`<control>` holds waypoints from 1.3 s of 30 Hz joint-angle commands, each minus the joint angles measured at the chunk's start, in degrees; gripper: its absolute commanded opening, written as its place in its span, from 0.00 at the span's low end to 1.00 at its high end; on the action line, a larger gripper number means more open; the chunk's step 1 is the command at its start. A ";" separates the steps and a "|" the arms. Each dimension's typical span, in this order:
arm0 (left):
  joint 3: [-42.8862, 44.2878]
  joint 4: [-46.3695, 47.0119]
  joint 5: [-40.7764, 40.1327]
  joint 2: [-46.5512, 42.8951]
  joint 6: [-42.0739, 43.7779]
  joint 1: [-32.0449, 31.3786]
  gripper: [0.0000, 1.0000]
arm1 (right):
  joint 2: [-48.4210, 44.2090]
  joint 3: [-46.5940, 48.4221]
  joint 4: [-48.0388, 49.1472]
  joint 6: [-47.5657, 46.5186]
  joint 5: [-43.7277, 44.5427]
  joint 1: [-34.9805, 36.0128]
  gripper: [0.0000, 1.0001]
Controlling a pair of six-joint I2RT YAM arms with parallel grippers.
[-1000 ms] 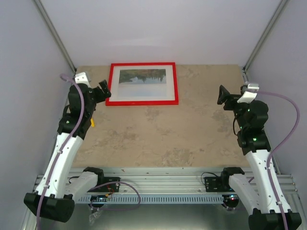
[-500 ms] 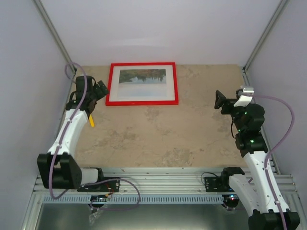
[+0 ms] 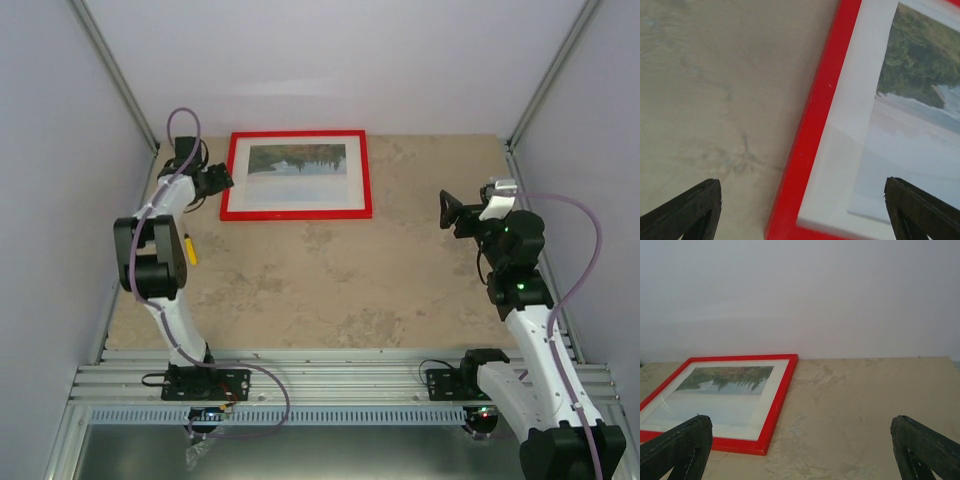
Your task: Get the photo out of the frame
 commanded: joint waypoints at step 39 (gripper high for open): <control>4.13 -12.32 11.99 9.62 12.82 -3.28 0.10 | 4.20 -0.08 2.38 0.90 -7.54 1.68 0.98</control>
